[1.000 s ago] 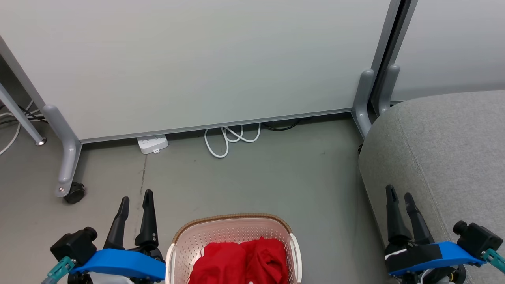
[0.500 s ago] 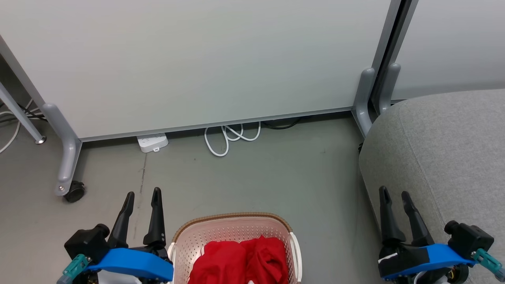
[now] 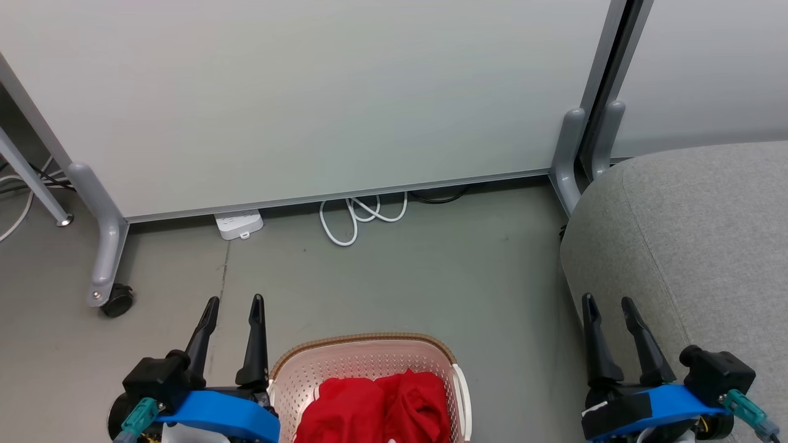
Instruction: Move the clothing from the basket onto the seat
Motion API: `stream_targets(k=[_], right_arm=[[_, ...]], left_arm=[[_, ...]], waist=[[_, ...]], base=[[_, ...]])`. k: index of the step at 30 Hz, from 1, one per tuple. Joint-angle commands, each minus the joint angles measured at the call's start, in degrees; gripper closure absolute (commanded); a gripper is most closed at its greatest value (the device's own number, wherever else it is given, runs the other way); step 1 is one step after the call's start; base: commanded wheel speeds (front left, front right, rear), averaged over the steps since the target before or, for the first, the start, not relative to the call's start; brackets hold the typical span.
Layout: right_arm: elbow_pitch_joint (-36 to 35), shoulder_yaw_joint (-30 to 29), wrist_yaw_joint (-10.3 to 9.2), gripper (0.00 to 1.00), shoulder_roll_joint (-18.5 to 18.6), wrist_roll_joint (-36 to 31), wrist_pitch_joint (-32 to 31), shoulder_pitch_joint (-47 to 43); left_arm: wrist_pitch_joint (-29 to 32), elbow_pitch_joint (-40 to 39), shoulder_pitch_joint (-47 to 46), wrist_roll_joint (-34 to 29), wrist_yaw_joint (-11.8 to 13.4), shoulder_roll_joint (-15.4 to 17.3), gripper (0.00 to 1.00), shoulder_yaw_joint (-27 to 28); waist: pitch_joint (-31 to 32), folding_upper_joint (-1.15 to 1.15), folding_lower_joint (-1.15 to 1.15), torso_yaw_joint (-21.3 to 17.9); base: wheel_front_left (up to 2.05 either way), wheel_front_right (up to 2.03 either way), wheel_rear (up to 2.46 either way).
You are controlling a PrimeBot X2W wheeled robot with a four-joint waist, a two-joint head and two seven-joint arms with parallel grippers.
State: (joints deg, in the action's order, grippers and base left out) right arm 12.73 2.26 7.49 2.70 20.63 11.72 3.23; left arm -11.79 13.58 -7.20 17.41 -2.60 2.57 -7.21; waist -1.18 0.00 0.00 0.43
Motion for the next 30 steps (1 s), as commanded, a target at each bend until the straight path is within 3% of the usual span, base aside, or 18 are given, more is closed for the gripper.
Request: stream_targets(k=[1, 30], right_arm=[[-0.01, 0.19, 0.0, 0.0, 0.26, -1.42, 0.64, -0.58], [2.29, 0.53, -0.01, 0.0, 0.29, -12.64, 3.61, -0.96]], left_arm=[[-0.57, -0.08, -0.52, -1.28, 0.33, 0.38, 0.0, -0.14], [-3.48, 2.7, -0.63, -10.43, 0.07, 0.46, 0.0, -1.62]], waist=[[0.04, 0.0, 0.0, 0.0], [0.27, 0.0, 0.0, 0.51]], base=[[0.0, 0.0, 0.0], [0.0, 0.0, 0.0]])
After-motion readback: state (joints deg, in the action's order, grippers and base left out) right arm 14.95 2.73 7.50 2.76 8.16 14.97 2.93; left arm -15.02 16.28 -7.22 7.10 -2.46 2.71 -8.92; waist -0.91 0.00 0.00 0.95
